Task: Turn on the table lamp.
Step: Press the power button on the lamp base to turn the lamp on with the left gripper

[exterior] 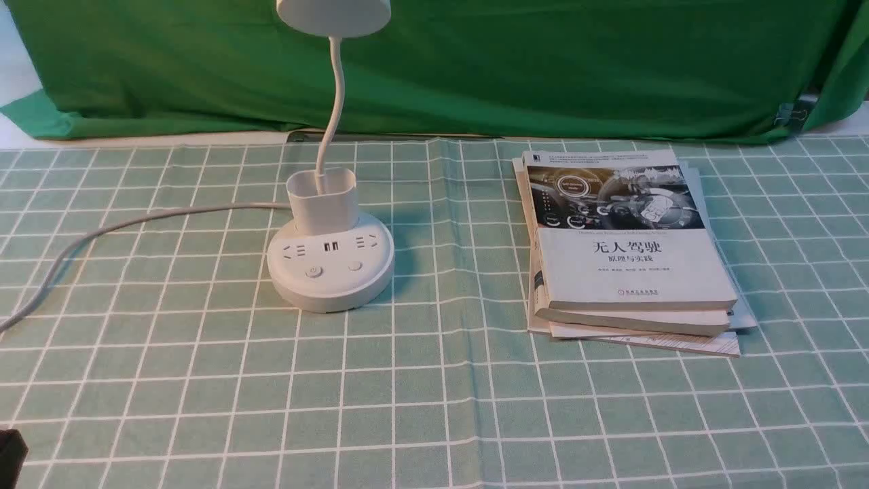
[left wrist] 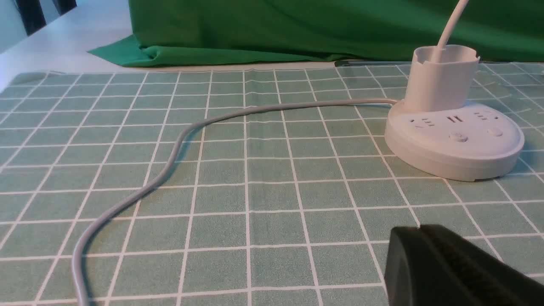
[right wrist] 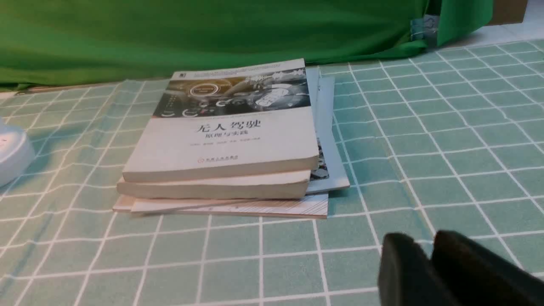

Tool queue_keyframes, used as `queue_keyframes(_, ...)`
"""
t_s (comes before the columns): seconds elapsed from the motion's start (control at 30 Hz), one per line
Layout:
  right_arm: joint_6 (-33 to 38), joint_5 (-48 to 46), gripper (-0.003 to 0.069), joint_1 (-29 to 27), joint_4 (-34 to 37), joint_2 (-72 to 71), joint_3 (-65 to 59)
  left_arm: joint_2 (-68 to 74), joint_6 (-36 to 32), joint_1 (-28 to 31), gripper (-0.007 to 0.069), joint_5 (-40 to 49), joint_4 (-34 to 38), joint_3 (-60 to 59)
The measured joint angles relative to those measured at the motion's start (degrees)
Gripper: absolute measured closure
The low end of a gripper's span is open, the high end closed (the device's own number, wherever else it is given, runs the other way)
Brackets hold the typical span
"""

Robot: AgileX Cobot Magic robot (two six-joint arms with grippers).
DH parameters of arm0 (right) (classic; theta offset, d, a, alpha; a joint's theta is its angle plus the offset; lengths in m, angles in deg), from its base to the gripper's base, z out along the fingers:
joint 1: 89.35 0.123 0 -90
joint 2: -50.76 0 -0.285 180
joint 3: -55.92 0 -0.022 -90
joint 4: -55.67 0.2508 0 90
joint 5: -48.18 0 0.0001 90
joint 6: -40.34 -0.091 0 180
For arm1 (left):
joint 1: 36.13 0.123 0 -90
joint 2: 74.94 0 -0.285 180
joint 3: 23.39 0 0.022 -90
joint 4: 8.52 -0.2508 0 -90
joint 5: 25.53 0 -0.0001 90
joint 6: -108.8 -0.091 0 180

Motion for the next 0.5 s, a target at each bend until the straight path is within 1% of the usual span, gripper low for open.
queue_keyframes(0.5, 0.0, 0.0, 0.0450, 0.0, 0.0, 0.0, 0.0, 0.0, 0.0, 0.0, 0.0603, 0.0, 0.0, 0.0)
